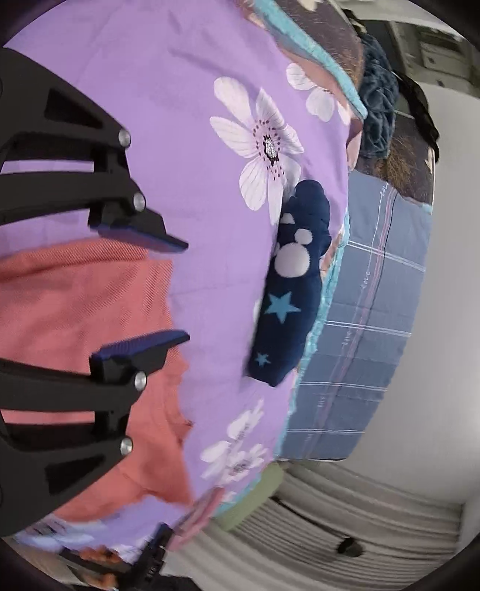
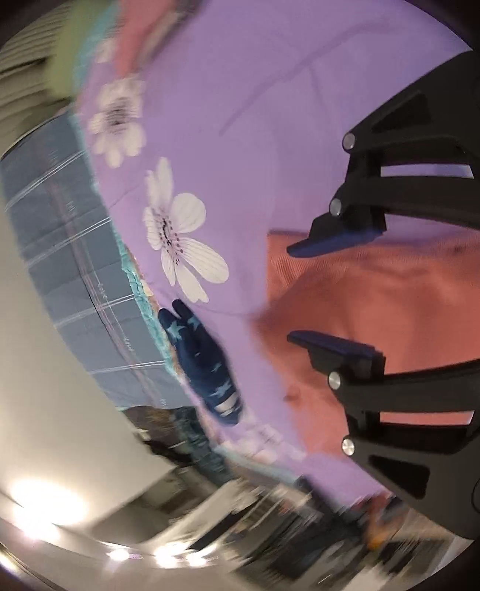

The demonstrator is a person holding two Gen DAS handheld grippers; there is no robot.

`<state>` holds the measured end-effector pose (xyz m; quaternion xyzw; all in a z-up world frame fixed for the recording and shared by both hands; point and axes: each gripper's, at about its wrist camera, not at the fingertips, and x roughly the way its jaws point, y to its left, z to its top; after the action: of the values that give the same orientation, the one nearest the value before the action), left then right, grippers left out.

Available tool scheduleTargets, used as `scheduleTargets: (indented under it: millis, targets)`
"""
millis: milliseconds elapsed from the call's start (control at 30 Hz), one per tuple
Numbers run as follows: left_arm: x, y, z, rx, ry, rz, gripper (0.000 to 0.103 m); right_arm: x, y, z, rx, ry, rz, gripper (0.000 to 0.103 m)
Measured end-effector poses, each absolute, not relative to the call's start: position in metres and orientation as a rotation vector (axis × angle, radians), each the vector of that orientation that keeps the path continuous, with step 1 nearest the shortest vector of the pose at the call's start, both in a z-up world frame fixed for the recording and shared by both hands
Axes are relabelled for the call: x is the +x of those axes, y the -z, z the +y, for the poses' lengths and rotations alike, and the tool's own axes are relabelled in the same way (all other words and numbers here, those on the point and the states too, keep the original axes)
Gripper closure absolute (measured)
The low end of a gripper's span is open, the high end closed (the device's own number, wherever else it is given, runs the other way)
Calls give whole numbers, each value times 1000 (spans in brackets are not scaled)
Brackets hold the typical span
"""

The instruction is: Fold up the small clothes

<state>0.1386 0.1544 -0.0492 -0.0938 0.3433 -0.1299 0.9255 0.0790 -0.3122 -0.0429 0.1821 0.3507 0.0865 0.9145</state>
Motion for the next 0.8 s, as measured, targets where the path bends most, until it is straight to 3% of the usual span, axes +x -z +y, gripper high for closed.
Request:
scheduleTargets:
  millis: [333,467,500,567,800]
  targets:
    - [169,99,154,-112,258,859,52,135,84,-288,146,-201,844,60]
    - [184,103,151,-103,267,874,83,165,98,-289,176,-189,875,61]
    - [186,103,152,-111,274,872,99,170,100,-289,182,-188,882,71]
    - [185,98,152,-124,278,851,100,174,100,-289,194,-187,882,98]
    - [158,52,148,-108,308,692,101,136,46,-298,239,-212,679,100]
